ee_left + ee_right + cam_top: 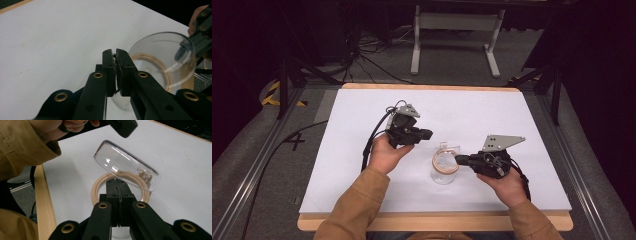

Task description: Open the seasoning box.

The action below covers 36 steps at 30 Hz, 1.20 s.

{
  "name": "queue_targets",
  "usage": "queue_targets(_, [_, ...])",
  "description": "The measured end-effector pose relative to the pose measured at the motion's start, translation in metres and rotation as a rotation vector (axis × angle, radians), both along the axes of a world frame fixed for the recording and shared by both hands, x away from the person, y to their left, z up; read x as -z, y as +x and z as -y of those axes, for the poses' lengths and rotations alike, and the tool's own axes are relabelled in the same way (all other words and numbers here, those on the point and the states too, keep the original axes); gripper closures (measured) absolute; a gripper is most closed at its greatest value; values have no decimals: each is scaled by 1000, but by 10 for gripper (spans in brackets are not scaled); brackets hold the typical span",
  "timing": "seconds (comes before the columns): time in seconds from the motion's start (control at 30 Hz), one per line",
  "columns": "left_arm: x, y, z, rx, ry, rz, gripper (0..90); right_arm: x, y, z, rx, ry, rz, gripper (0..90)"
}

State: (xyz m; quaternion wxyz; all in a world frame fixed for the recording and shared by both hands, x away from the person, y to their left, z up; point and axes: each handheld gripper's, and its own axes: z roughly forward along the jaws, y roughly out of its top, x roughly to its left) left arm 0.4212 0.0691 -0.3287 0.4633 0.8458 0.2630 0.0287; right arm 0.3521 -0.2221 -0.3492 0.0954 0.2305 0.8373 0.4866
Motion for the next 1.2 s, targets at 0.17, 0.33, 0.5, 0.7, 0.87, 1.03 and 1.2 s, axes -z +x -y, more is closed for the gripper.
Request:
queue_targets(0.17, [-3,-12,-18,-33,3,4,859,-6,8,-5,-9,19,21,896])
queue_targets(0.33, [-1,-21,-33,-79,1,-3,859,-10,18,-8,-10,39,37,896])
queue_targets(0.5, [0,-28,-46,-121,-8,-12,858,-12,27,-12,-9,48,52,895])
queue_targets(0.7, [1,-33,-59,-152,-5,-12,858,-11,37,-16,0,45,73,896])
queue_targets(0.87, [3,-34,-63,-160,-8,-13,855,-6,47,-13,31,53,67,894])
queue_targets(1.03, [5,-33,-63,-167,-9,-30,854,-2,53,-11,54,47,67,894])
queue_targets(1.2, [5,-32,-64,-165,-5,-27,852,0,56,-8,72,49,58,893])
